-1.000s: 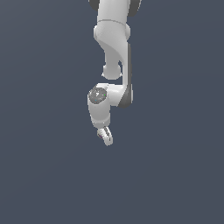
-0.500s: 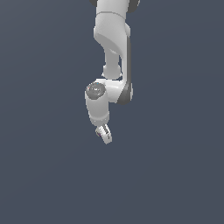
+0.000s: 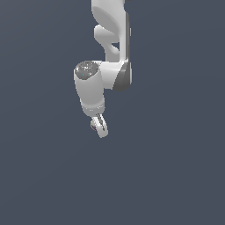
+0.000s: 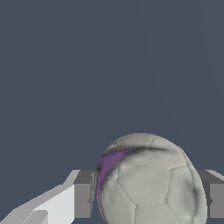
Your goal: Pick up the object and move it to a goal position.
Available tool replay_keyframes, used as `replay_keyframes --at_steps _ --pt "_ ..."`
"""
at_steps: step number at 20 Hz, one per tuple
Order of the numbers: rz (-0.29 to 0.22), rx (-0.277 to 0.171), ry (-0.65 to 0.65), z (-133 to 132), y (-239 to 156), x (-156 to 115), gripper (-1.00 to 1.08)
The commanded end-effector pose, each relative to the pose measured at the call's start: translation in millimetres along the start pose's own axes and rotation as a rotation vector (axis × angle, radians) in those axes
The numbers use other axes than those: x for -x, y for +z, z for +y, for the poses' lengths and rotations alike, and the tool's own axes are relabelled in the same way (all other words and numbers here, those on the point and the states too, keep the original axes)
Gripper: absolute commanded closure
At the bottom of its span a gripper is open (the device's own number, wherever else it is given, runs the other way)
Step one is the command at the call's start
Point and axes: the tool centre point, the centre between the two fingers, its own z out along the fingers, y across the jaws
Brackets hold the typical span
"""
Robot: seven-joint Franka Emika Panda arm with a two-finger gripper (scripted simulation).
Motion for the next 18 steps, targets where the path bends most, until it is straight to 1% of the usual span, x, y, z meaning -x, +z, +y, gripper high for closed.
replay_keyframes --at_steps 1,9,18 --pt "0.001 -0.001 0.001 1 -29 -6 1.08" --pt "0.002 0.0 0.002 2 -120 -26 1.08" --pt "0.002 0.0 0.001 1 -213 -46 1.08"
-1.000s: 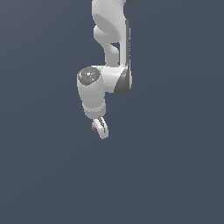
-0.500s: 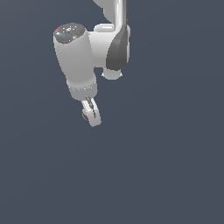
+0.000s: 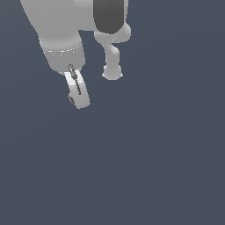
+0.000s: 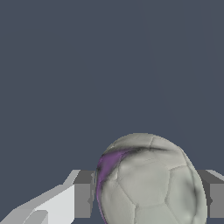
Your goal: Pick up the object and move it to a goal position.
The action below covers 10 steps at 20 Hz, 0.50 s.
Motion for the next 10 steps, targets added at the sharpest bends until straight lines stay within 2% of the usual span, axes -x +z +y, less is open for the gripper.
replay_keyframes --at_steps 1,10 --pt "0.0 0.0 -0.001 0 -25 -5 1.08" --pt "0.0 0.0 -0.002 -3 -92 -20 1.08"
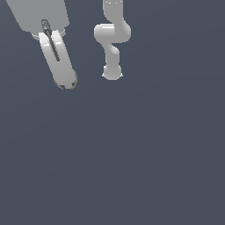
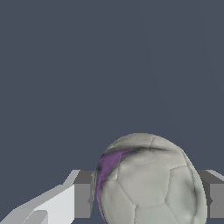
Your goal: Pick up the object and move it to a goal position.
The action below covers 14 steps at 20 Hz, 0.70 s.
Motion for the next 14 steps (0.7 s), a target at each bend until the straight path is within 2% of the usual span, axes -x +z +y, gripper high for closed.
replay_keyframes --at_steps 1,14 --pt "0.0 0.0 -0.001 -1 -17 -4 1.08" --pt "-0.001 -0.001 -0.002 -4 -63 -15 1.08"
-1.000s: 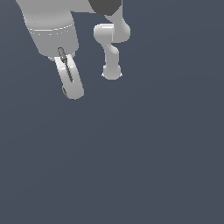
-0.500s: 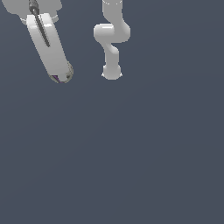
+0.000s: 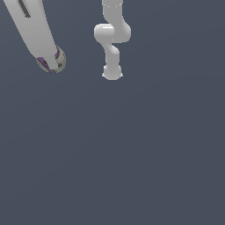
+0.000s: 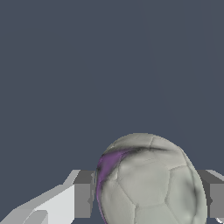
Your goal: Pick up the object and move it to a goal position.
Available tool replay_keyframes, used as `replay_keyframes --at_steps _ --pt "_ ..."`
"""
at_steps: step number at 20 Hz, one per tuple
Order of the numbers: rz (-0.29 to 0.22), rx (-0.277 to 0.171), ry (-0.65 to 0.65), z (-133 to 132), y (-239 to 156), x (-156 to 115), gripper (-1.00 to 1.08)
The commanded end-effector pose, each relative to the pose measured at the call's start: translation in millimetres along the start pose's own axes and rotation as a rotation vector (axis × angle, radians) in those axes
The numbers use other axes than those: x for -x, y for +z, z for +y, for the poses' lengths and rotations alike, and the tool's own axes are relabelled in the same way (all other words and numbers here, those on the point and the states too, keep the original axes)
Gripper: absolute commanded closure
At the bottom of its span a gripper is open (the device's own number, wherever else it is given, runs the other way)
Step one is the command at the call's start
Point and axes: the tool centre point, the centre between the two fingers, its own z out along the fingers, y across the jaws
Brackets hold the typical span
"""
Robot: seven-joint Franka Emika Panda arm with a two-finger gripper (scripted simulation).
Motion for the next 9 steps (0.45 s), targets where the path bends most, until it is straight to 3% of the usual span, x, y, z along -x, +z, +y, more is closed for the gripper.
replay_keyframes --at_steps 1,9 --pt "0.0 -0.001 0.0 -0.5 -5.3 -1.2 1.08" --pt "0.0 -0.001 0.0 -1.3 -10.2 -2.6 1.08"
